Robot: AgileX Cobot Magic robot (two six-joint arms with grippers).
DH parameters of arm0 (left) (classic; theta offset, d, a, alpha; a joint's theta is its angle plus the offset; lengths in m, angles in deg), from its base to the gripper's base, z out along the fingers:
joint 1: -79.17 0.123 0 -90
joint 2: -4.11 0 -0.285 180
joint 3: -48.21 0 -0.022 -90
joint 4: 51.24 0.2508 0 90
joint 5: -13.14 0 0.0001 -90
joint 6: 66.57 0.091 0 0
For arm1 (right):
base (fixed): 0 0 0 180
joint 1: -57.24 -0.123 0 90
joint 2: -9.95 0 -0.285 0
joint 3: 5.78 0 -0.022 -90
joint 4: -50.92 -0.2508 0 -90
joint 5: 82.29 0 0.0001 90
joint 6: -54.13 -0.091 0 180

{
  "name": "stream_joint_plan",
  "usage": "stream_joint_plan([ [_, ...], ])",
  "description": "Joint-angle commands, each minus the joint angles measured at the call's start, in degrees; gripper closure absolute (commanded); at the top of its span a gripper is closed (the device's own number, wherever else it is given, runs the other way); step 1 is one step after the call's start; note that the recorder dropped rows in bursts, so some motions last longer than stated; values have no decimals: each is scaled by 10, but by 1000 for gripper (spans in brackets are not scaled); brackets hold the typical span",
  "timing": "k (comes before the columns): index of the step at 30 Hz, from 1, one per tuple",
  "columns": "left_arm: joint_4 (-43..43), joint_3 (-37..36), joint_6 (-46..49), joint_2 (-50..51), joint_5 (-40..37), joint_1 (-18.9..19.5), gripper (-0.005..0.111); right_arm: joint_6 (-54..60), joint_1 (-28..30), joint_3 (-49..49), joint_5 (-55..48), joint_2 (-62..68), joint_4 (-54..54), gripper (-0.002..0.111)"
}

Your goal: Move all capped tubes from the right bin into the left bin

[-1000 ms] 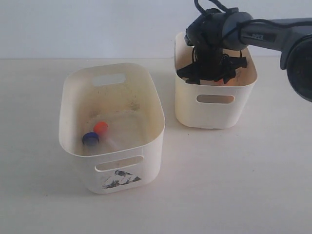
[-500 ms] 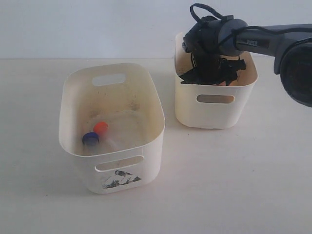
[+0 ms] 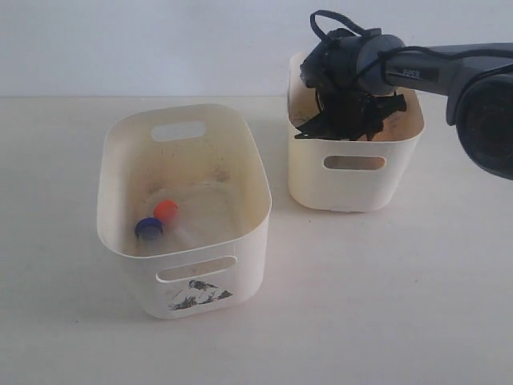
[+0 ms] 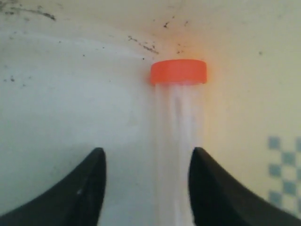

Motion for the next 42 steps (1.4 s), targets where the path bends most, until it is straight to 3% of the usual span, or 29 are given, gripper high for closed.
stream_joint_plan([
  [1, -6, 2, -7, -1, 5, 1, 102, 3, 4, 4, -7, 14, -37, 87],
  [4, -6, 2, -7, -1, 5, 1, 102, 3, 4, 4, -6, 11, -37, 92],
  [8, -6, 2, -7, -1, 5, 1, 102, 3, 4, 4, -4, 6, -26, 88],
  [14, -6, 2, -7, -1, 5, 1, 102, 34, 4, 3, 8, -21, -3, 48],
  [22, -6, 2, -7, -1, 5, 1, 102, 47, 4, 4, -25, -9, 5, 44],
  [28, -6, 2, -7, -1, 5, 1, 102, 46, 4, 4, -44, 2, 4, 18],
  [42, -6, 2, -7, -1, 5, 1, 102, 67, 4, 4, -40, 23, -77, 20],
])
